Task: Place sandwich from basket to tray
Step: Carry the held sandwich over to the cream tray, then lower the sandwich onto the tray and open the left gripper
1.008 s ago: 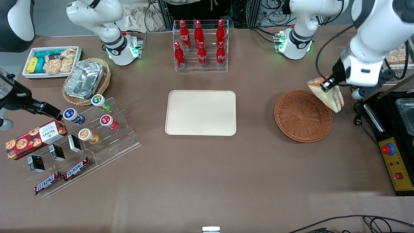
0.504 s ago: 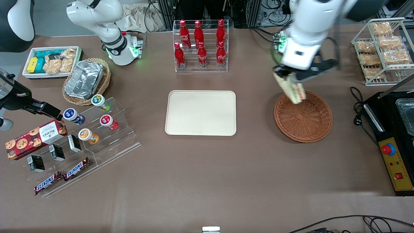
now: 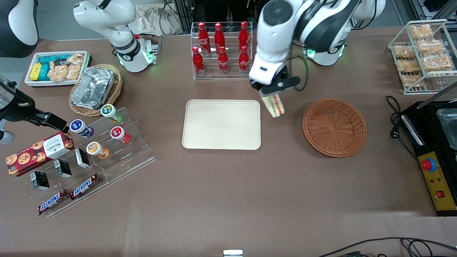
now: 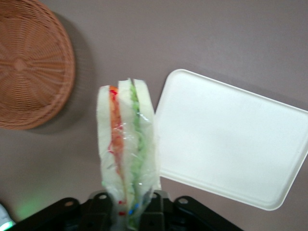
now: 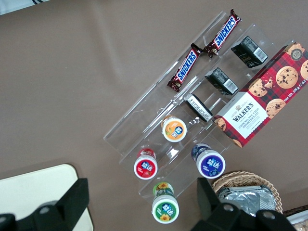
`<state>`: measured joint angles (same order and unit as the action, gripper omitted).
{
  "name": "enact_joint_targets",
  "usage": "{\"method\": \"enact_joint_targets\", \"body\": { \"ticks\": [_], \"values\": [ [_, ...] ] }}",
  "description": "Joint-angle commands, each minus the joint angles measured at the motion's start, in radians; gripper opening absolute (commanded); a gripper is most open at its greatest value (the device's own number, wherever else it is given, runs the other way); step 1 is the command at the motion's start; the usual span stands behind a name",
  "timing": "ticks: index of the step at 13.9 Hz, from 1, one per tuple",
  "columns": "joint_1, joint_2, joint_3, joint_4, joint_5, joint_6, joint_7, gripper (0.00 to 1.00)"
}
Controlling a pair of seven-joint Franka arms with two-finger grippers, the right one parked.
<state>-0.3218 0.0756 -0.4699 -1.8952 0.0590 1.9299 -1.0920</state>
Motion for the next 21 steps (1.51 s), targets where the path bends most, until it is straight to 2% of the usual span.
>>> {"method": "enact_joint_targets", "body": {
  "ticks": [1, 4, 7, 11, 17, 19, 21],
  "values": [
    [-0.023, 0.058, 0.010, -0.062, 0.025, 0.140, -0.029, 0.00],
    [-0.042, 0.130, 0.010, -0.133, 0.067, 0.297, -0.034, 0.00],
    [-0.085, 0.200, 0.011, -0.136, 0.085, 0.401, -0.080, 0.00],
    [-0.097, 0.256, 0.013, -0.148, 0.139, 0.467, -0.112, 0.00],
    [-0.085, 0.340, 0.020, -0.197, 0.332, 0.590, -0.180, 0.00],
    [-0.088, 0.346, 0.024, -0.200, 0.347, 0.592, -0.189, 0.00],
    [-0.086, 0.352, 0.025, -0.202, 0.361, 0.592, -0.189, 0.07]
  ]
}}
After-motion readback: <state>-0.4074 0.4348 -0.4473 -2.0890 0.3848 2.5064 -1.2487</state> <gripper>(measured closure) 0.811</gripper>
